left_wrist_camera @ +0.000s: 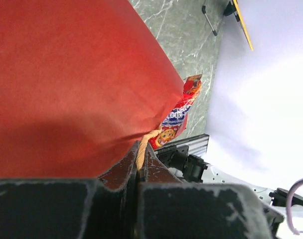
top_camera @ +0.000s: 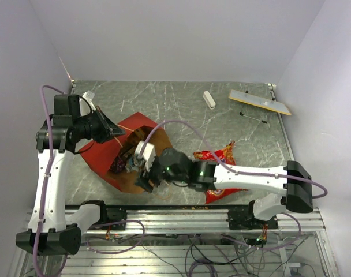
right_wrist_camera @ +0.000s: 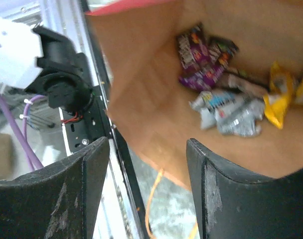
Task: Take the snacks out of the paper bag
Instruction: Adjust the paper bag at the center of the board, then take out the snack from the paper bag.
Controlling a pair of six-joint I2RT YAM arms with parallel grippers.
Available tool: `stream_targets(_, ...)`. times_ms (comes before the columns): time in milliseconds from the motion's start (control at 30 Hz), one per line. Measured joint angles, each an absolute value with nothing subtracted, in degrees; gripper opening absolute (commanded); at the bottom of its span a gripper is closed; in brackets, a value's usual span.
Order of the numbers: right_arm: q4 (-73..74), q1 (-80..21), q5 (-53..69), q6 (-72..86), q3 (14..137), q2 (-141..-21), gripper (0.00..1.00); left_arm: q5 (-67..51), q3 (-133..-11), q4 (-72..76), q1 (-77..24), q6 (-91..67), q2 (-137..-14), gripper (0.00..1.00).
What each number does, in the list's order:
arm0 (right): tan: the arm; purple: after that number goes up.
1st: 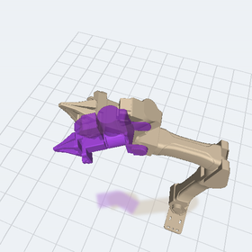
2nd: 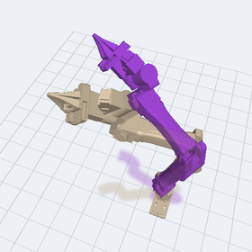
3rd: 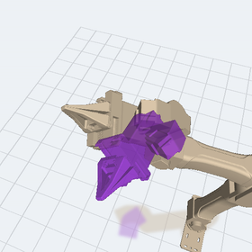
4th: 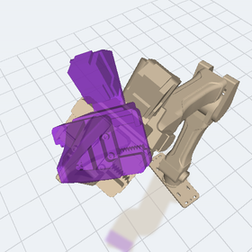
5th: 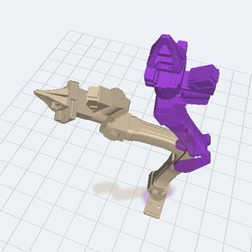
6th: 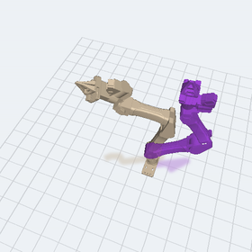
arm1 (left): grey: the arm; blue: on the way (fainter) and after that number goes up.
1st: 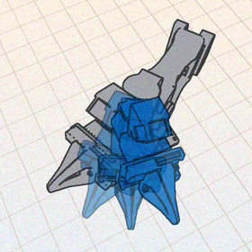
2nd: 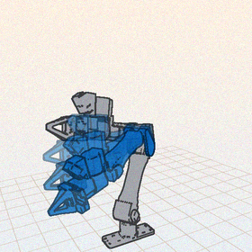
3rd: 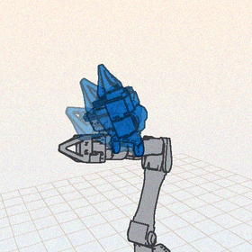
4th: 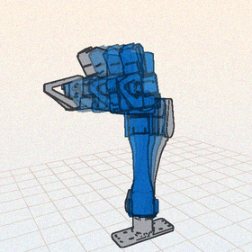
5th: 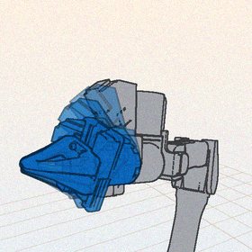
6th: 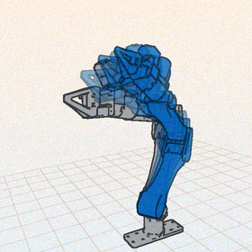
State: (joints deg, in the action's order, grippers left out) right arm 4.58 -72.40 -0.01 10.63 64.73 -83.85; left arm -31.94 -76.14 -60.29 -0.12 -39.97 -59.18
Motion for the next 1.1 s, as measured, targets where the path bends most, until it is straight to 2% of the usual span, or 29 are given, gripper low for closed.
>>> stream_targets(167, -3.5, -77.3, -1.5, -5.7, 63.5, -88.1, 0.59, -32.8, -77.8, -58.7, -0.1, -39.7, -61.6, 0.07)
stream_targets(567, -8.6, -69.4, 5.6, -36.1, 60.6, -95.9, 0.57, -31.8, -81.3, -60.3, -0.1, -37.6, -63.3, 0.07)
stream_targets(733, -10.0, -68.7, 6.3, -40.7, 60.2, -101.8, 0.56, -31.7, -82.9, -61.3, -0.1, -36.3, -64.3, 0.07)
stream_targets(1100, -14.0, -66.0, 7.1, -46.9, 60.1, -106.4, 0.58, -31.7, -81.0, -59.9, -0.1, -38.0, -63.7, 0.07)
